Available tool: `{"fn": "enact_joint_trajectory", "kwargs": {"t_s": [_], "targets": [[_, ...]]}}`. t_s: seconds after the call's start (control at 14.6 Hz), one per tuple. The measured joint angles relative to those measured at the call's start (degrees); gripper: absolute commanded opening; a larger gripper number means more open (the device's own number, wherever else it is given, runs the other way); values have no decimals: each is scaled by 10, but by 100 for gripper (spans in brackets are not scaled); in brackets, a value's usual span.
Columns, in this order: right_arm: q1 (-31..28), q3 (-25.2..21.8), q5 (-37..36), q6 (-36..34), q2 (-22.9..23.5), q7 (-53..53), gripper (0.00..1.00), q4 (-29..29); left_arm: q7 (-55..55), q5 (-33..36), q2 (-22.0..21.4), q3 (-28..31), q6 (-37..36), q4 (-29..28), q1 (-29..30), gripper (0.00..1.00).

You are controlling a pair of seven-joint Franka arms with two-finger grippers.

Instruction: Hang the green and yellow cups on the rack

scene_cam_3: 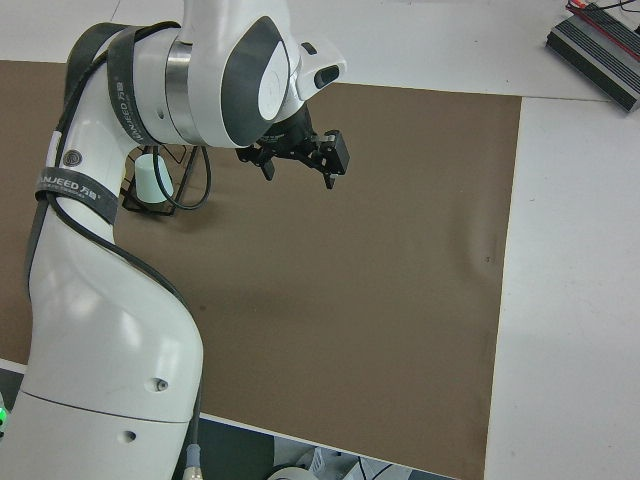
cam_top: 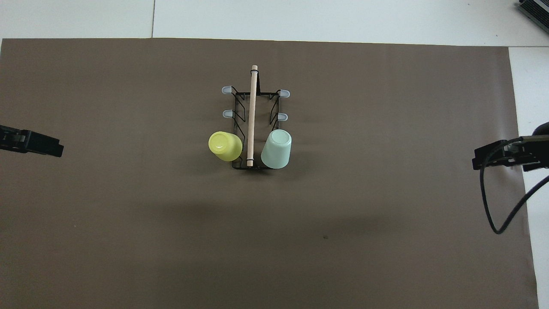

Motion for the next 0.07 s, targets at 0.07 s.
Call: {"fn": "enact_joint_trajectory", "kwargs": {"t_s": [0.07], "targets": [[0, 0, 0, 0, 0, 0, 100, 0, 0, 0, 0, 0, 0, 0, 0, 100]]}}
